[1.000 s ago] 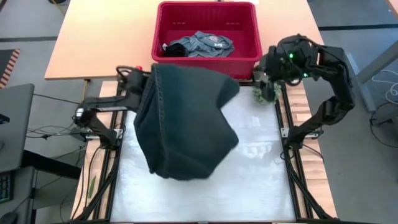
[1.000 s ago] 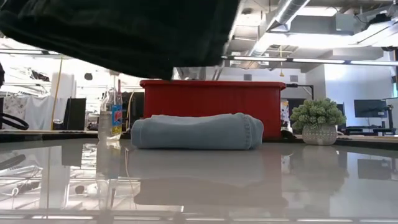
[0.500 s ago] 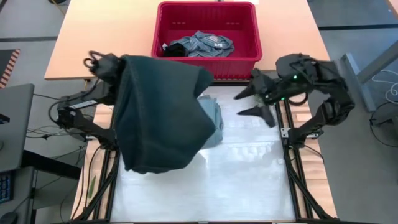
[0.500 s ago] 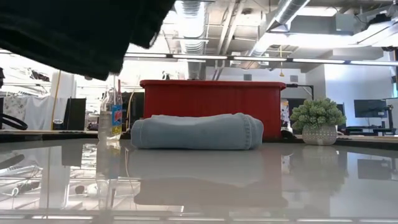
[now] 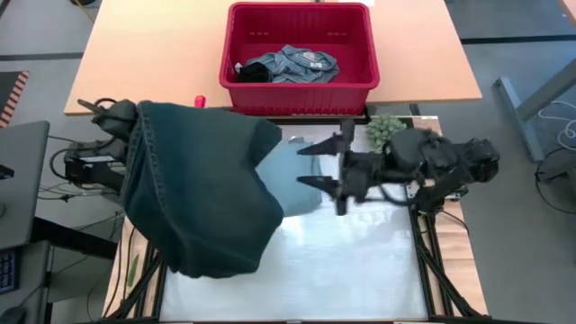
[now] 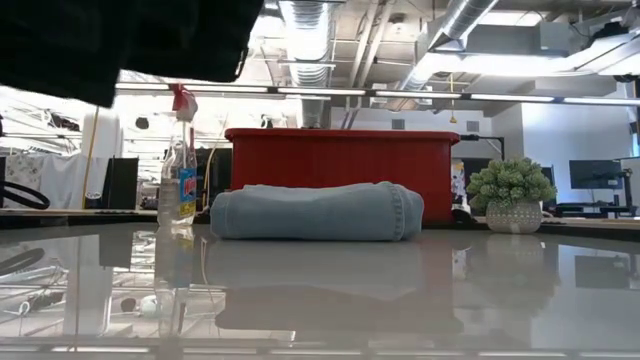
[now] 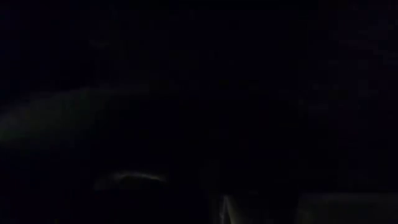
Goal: Fold Laundry from Bin
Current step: Fold the black pants from the red laundry bin
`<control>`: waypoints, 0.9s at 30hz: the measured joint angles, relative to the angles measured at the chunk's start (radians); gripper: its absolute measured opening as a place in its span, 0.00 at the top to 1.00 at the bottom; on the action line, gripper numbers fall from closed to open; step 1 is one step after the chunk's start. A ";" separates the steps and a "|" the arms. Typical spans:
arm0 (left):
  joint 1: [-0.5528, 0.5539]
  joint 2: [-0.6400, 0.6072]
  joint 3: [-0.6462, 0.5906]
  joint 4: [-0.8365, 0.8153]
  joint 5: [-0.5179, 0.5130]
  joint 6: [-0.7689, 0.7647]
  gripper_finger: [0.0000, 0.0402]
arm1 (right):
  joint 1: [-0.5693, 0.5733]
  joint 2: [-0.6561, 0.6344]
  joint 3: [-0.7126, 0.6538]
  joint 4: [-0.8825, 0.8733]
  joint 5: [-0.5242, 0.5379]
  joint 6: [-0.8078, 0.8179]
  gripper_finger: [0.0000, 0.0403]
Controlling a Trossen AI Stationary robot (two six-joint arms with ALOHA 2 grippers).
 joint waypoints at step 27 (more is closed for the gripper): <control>0.010 0.032 -0.015 0.113 0.004 -0.221 1.00 | 0.076 0.173 0.001 0.518 0.283 -1.082 0.30</control>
